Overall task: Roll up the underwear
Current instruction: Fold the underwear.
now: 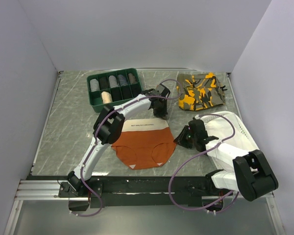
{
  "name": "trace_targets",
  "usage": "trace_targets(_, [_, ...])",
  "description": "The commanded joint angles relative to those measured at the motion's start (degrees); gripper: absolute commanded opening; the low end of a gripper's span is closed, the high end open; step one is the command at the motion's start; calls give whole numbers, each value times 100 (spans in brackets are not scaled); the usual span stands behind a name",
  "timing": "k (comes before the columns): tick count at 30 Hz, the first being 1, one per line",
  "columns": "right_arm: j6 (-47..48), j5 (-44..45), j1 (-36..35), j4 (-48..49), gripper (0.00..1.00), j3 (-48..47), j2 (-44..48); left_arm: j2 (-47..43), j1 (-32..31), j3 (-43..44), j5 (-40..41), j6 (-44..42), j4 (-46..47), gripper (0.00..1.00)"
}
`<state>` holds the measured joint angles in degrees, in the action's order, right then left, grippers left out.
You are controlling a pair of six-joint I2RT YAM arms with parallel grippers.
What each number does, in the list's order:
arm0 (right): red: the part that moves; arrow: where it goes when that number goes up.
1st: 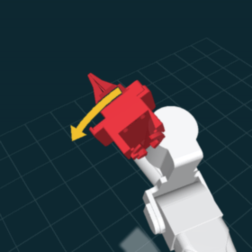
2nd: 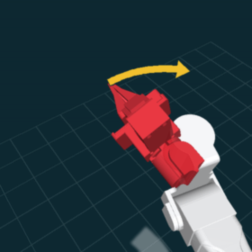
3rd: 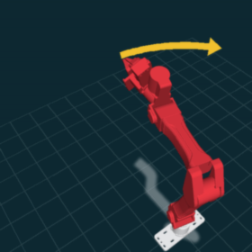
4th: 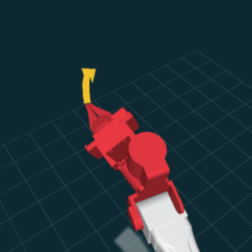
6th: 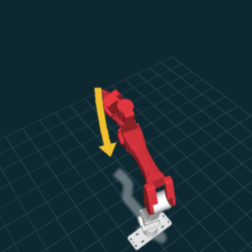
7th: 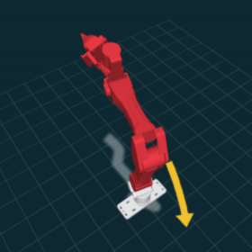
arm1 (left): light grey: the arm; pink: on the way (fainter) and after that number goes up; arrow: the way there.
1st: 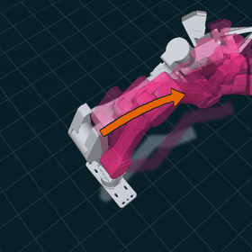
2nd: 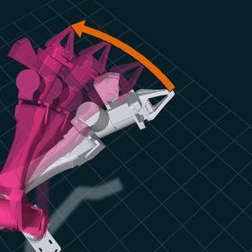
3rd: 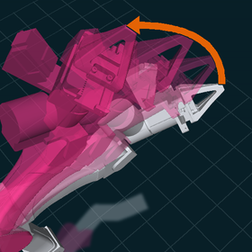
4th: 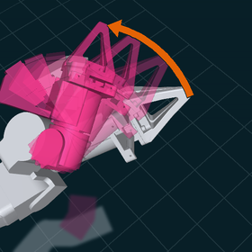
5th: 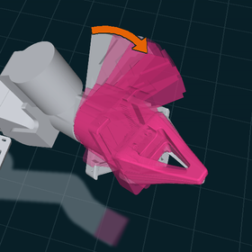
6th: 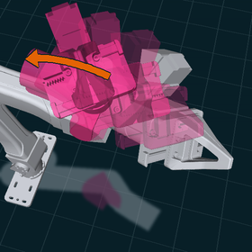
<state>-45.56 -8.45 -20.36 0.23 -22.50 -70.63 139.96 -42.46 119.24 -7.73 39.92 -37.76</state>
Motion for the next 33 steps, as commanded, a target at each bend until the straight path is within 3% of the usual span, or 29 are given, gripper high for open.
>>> trace_targets(1, [3, 80, 15, -234, 27, 70, -117, -171, -17, -59, 34, -55, -135, 6])
trace_targets(11, [65, 89, 23, -260, 0, 9, -171, -188, -17, -85, 26, -55, -109, 6])
trace_targets(22, [276, -8, 14, -313, 0, 9, 1033, -469, 36, -216, -62, 7, 58, 4])
trace_targets(33, [574, -113, -47, -1112, 0, -369, 2017, -1251, 246, -656, -220, 51, 541, 2])
